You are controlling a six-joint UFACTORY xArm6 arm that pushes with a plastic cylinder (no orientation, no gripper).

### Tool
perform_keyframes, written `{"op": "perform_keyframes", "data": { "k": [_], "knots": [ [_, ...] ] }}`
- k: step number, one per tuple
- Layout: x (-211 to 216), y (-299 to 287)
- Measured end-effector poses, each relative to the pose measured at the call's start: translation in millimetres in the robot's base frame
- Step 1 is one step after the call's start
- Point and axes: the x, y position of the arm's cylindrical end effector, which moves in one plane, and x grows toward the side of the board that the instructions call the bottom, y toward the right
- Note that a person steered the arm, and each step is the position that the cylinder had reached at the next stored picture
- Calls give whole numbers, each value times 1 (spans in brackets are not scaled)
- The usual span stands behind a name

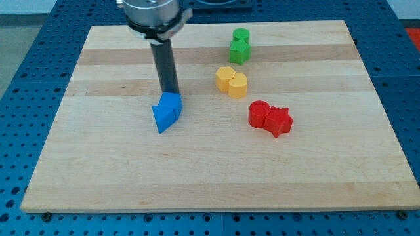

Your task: Push the yellow heart towards the top left

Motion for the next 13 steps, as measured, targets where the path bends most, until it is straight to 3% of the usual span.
{"op": "perform_keyframes", "data": {
  "k": [3,4,8,11,13],
  "knots": [
    [14,123],
    [14,133],
    [-7,139],
    [-46,138],
    [-58,92]
  ]
}}
